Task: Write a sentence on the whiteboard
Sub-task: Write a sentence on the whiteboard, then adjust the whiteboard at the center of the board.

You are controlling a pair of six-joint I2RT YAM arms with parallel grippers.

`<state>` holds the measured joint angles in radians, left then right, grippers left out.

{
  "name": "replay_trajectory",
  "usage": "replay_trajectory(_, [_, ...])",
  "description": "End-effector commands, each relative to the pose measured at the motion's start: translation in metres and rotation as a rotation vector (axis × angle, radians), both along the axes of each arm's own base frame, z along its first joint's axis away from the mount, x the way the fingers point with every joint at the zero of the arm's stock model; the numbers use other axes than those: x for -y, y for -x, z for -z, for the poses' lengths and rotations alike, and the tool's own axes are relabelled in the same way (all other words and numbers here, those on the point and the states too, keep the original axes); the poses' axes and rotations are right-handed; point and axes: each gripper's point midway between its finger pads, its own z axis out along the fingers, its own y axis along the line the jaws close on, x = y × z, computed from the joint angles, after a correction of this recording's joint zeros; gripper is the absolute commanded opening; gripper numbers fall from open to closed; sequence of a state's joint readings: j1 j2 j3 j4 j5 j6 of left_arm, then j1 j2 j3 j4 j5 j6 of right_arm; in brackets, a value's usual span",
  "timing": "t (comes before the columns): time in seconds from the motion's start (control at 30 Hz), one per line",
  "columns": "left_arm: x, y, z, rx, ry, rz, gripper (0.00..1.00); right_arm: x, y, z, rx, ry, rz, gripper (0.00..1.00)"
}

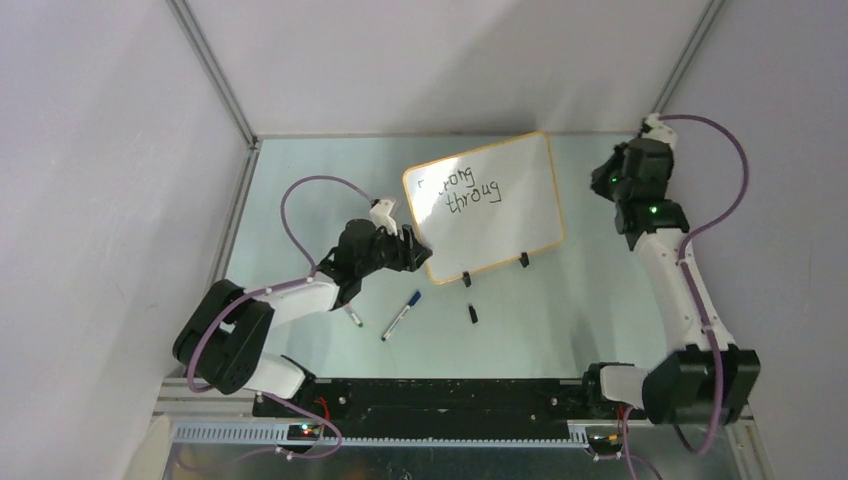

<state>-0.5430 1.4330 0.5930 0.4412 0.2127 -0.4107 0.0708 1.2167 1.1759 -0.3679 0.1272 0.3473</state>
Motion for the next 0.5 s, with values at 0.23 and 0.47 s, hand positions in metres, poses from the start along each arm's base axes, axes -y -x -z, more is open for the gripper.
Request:
replay_trajectory(0.23, [0.008, -0.008, -0.034, 0.131, 0.143, 0.085, 0.71, 0.018, -0.048, 0.135, -0.318, -0.394, -0.12, 0.0])
replay_trajectory(0.47, [0.023, -0.004, -0.031, 0.109, 0.158, 0.19, 0.62, -0.025, -0.018, 0.158, -0.42, -0.562, -0.322, 0.0])
